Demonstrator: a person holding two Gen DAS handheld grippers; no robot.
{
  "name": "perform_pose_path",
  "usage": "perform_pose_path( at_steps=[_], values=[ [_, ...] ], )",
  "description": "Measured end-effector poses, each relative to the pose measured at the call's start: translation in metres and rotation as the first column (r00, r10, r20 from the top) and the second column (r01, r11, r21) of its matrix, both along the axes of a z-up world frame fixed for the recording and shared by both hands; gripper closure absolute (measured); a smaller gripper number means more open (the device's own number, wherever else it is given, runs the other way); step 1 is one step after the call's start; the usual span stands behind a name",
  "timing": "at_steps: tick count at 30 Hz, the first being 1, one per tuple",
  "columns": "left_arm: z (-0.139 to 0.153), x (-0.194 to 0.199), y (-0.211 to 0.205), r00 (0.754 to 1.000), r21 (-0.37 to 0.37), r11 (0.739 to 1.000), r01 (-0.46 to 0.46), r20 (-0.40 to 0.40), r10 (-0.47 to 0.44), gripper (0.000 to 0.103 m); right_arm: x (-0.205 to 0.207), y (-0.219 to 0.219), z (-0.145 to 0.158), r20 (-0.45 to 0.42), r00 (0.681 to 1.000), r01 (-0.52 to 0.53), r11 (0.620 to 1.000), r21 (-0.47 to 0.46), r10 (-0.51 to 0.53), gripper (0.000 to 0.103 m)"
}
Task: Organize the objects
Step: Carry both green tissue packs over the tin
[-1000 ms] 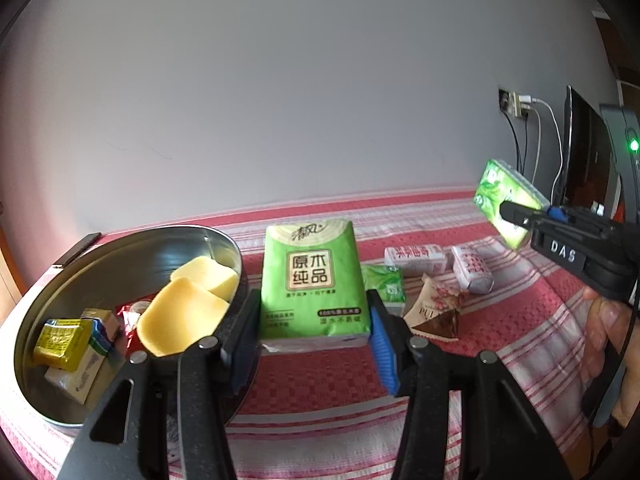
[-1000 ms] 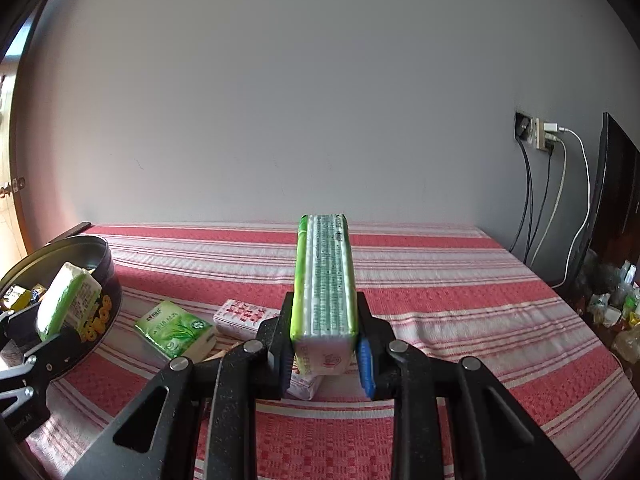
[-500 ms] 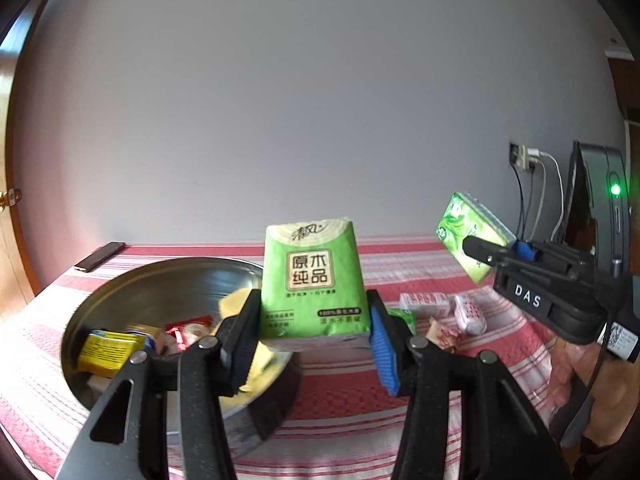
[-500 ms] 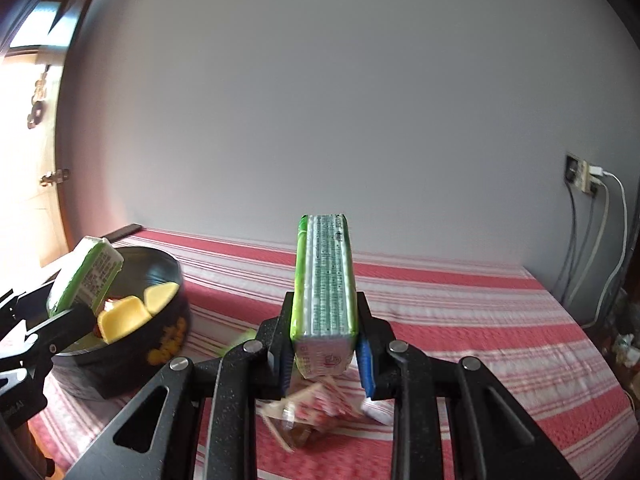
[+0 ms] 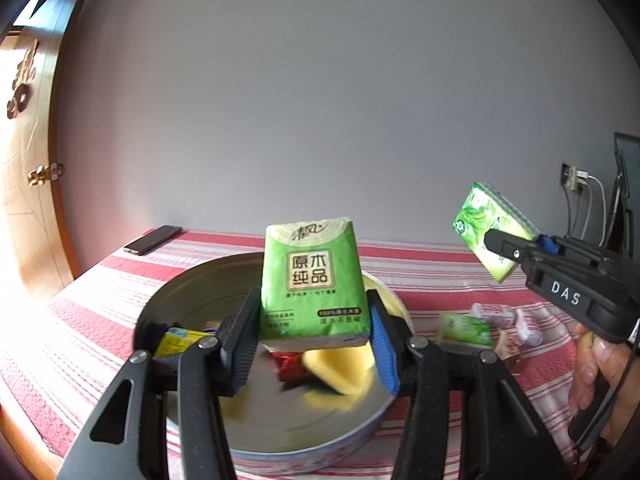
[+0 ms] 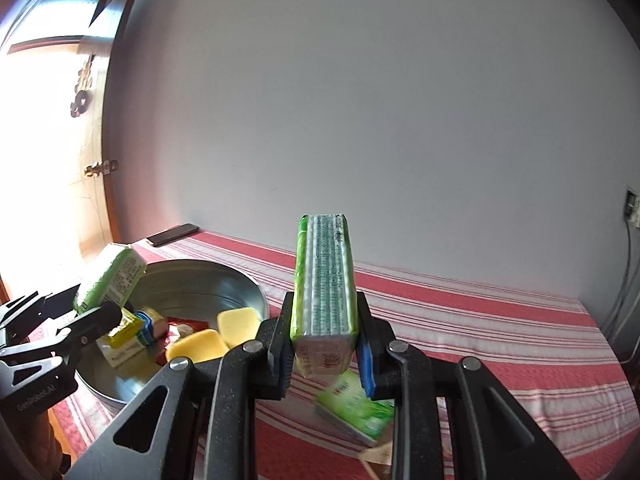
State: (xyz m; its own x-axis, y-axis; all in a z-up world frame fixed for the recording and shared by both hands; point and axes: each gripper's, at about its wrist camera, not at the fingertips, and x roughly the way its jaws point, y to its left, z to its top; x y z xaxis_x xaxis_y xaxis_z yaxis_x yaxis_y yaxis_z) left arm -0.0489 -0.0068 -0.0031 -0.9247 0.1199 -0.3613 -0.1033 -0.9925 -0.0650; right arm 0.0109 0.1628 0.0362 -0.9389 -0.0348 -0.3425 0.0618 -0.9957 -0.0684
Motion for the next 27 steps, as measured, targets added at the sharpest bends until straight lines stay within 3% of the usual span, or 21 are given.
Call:
perform_pose_path(
  at_steps=[10,27],
  values=[
    [-0.011,-0.020,-0.023,0.996,-0.010,0.998,-0.064,0.066,0.065,0.053,-0.023,-0.033,-0.004,0.044,0.996,-0.075,0.997,0.004,0.075,0.075],
    [-0.024,-0.031,-0.032,0.986,-0.032,0.996,-0.087,0.139,0.091,0.053,-0.063,-0.075,-0.012,0.136,0.979,-0.156,0.988,0.014,0.153,0.075]
  ],
)
